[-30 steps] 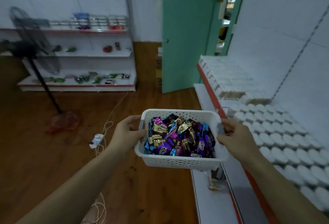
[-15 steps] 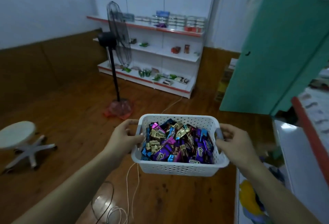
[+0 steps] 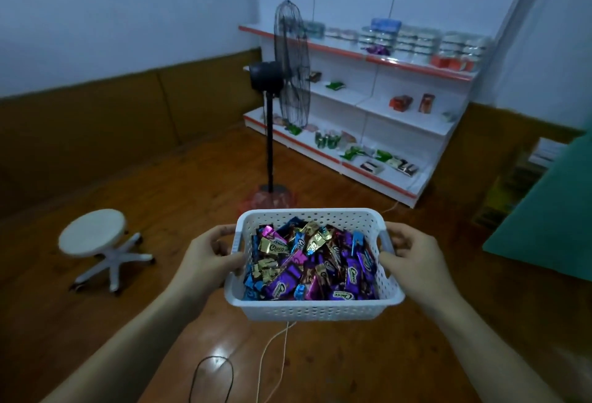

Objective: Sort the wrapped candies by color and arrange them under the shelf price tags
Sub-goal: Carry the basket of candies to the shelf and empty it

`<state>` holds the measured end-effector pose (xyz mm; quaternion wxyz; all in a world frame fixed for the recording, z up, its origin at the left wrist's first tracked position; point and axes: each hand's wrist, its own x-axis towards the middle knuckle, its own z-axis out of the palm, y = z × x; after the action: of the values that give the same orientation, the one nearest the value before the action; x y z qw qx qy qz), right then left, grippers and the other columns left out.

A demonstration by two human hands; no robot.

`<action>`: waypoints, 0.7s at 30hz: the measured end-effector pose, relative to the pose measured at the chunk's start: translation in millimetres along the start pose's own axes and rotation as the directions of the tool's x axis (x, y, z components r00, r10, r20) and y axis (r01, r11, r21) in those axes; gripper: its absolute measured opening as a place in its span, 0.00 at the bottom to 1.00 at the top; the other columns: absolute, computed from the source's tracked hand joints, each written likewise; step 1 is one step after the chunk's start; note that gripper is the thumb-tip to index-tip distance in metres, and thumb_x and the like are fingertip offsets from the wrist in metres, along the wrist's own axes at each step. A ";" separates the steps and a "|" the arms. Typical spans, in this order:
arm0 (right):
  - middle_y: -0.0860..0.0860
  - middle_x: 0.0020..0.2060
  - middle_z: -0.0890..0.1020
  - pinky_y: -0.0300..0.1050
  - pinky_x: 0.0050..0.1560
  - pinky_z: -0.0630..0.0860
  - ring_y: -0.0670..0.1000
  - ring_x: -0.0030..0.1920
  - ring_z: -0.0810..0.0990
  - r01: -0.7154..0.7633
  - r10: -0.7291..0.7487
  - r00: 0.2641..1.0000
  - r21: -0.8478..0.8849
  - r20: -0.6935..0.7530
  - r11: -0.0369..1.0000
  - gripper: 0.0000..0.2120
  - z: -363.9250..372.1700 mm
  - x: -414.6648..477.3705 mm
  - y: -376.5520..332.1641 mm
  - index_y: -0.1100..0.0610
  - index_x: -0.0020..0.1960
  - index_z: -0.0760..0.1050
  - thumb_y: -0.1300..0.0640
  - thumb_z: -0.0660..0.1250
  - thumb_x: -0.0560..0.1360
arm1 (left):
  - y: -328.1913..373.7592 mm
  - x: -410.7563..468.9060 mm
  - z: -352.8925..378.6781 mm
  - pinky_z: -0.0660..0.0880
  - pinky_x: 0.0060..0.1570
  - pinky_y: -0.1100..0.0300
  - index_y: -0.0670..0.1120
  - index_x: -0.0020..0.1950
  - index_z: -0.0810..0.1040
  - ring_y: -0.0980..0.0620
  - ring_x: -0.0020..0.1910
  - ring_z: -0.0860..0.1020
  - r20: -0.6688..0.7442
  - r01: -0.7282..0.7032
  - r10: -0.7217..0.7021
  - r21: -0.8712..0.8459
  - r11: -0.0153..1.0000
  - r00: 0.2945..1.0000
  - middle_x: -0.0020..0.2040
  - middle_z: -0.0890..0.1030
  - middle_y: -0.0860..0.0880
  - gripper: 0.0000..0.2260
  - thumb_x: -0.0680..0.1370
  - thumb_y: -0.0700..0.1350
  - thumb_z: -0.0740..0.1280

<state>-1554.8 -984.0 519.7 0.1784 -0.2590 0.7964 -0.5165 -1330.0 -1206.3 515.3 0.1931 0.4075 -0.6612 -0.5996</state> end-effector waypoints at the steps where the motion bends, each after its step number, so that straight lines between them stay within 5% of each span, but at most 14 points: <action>1: 0.47 0.47 0.84 0.54 0.40 0.85 0.49 0.46 0.86 0.013 -0.013 1.000 -0.002 0.026 1.000 0.20 7.2 23.6 -1.7 0.46 0.60 0.78 0.66 0.71 0.74 | 0.6 16.0 -1.6 0.84 0.42 0.45 0.53 0.64 0.75 0.42 0.49 0.84 -0.029 0.006 -0.007 -0.008 1.000 1.000 0.55 0.78 0.36 0.22 0.75 0.33 0.71; 10: 0.46 0.45 0.85 0.53 0.40 0.85 0.47 0.43 0.86 0.147 -0.138 0.948 -0.012 0.287 0.989 0.20 72.5 235.6 -33.1 0.48 0.60 0.79 0.67 0.71 0.73 | 24.2 143.3 -16.1 0.84 0.43 0.45 0.54 0.64 0.74 0.43 0.48 0.84 -0.307 0.013 -0.044 -0.101 0.995 0.951 0.52 0.78 0.37 0.24 0.74 0.33 0.71; 21: 0.46 0.46 0.82 0.50 0.38 0.85 0.48 0.42 0.85 0.321 -0.245 0.775 -0.029 0.582 0.947 0.21 206.8 381.9 -98.9 0.50 0.64 0.76 0.66 0.72 0.74 | 27.1 223.7 -80.2 0.84 0.46 0.44 0.50 0.67 0.76 0.43 0.48 0.84 -0.597 0.074 -0.136 -0.128 0.989 0.791 0.50 0.78 0.35 0.22 0.75 0.34 0.70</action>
<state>-1724.5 -1395.9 520.6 0.3120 -0.5295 0.6890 -0.3841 -1411.4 -1430.9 505.4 0.3800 0.6034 -0.5114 -0.4796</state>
